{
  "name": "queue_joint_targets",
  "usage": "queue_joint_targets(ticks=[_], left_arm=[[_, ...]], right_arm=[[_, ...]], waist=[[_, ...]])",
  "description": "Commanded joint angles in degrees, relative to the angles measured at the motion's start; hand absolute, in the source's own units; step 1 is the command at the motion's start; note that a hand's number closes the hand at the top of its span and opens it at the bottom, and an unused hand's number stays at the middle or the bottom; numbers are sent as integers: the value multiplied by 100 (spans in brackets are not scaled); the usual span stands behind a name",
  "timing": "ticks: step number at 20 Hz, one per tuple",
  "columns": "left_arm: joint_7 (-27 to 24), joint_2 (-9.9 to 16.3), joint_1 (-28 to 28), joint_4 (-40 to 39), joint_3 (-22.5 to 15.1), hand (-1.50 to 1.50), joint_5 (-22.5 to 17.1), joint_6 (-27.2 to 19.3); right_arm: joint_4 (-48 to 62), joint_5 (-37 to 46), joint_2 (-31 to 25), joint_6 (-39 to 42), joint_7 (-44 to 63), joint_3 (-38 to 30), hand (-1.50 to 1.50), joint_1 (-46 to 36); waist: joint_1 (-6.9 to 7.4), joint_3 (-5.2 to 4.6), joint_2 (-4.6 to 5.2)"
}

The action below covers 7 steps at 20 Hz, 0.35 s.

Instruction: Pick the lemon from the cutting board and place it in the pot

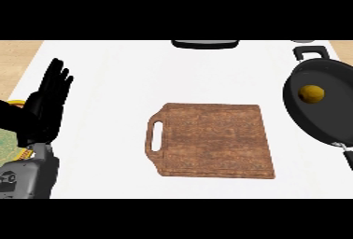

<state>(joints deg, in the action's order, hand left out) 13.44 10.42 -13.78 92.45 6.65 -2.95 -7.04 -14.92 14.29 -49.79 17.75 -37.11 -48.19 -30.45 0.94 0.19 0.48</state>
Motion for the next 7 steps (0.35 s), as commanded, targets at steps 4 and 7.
queue_joint_targets(ticks=[4,7], left_arm=[[328,137,-266,4,146,0,-42,-17],[-159,12,-26,-162,146,0,-178,162]], right_arm=[[169,-120,-346,331,-342,91,-150,318],[396,-217,-565,648,-438,-27,-150,472]], waist=[[-7,0,-9],[25,13,24]])
